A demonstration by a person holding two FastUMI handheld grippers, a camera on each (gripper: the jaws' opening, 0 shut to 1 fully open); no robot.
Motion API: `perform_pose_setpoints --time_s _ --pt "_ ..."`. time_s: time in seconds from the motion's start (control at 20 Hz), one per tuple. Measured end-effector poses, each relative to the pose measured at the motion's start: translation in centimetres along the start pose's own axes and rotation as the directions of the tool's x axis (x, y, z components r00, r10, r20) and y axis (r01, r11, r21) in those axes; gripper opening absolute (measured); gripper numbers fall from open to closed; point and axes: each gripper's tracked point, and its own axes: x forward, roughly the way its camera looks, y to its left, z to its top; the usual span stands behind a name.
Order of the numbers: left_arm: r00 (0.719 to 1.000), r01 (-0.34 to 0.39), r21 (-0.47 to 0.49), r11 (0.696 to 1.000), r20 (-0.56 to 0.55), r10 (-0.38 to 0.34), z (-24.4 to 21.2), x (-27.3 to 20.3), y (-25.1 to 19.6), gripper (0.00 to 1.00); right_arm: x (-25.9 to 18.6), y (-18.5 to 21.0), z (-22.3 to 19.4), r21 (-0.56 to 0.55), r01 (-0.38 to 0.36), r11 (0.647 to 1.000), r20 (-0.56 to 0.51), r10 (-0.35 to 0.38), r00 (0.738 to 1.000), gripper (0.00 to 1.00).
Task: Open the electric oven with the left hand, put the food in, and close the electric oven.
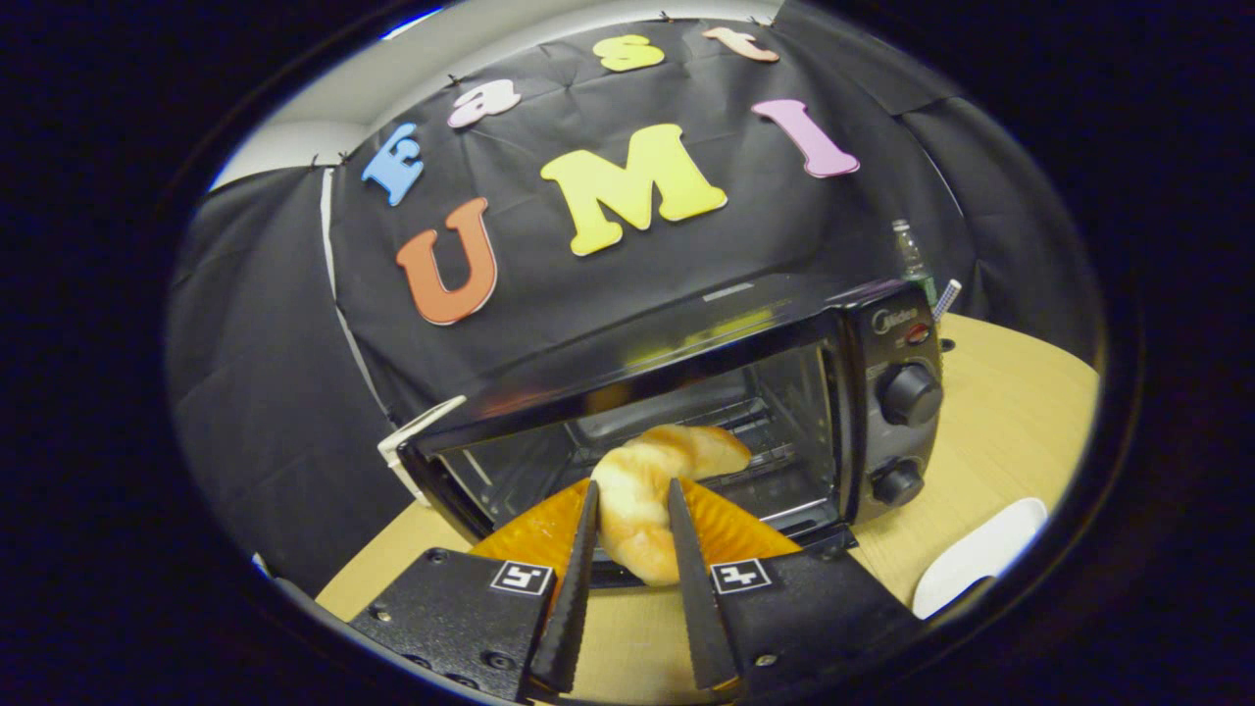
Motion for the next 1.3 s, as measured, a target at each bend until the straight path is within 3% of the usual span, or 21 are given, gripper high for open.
perform_pose_setpoints --time_s 0.4,0.45,0.5,0.55,0.8,1.1,1.25,1.3 --pt "0.998 -0.004 0.04 0.999 -0.063 0.007 -2.2 1.7 1.0 0.94 6.9 0.1 1.8 0.007 -0.015 1.0 0.013 0.015 1.0 0.46" --pt "0.997 -0.003 0.038 0.999 -0.071 0.006 -2.5 1.8 0.9 0.94 7.2 0.3 1.5 0.003 -0.03 1.0 -0.007 0.03 1.0 0.56" --pt "0.997 0.002 0.035 0.999 -0.079 0.001 -2.6 2.0 0.7 0.94 6.9 0.2 1.1 -0.004 -0.026 1.0 -0.023 0.026 0.999 0.75" --pt "0.996 0.008 0.033 0.999 -0.086 -0.005 -2.7 2.2 0.4 0.95 6.3 -0.3 1.1 -0.007 -0.014 1.0 -0.023 0.014 1.0 0.87" --pt "0.997 0.036 0.047 0.998 -0.064 -0.032 -2.0 1.1 -1.4 0.94 2.5 -1.7 1.6 -0.016 0.003 1.0 -0.034 -0.003 0.999 0.99" --pt "0.999 0.043 0.022 0.999 -0.031 -0.042 -1.2 0.8 -2.9 0.94 -5.3 -2.8 2.6 -0.064 -0.073 0.995 -0.047 0.07 0.996 0.96" --pt "0.999 0.037 -0.022 0.999 -0.037 -0.038 -1.9 1.2 -3.4 0.94 -9.9 -3.4 5.4 -0.084 -0.087 0.993 0.023 0.089 0.996 1.0" --pt "0.998 0.043 -0.021 0.999 -0.038 -0.044 -2.1 1.2 -3.6 0.94 -11.4 -3.9 6.4 -0.099 -0.08 0.992 0.044 0.084 0.995 0.96"
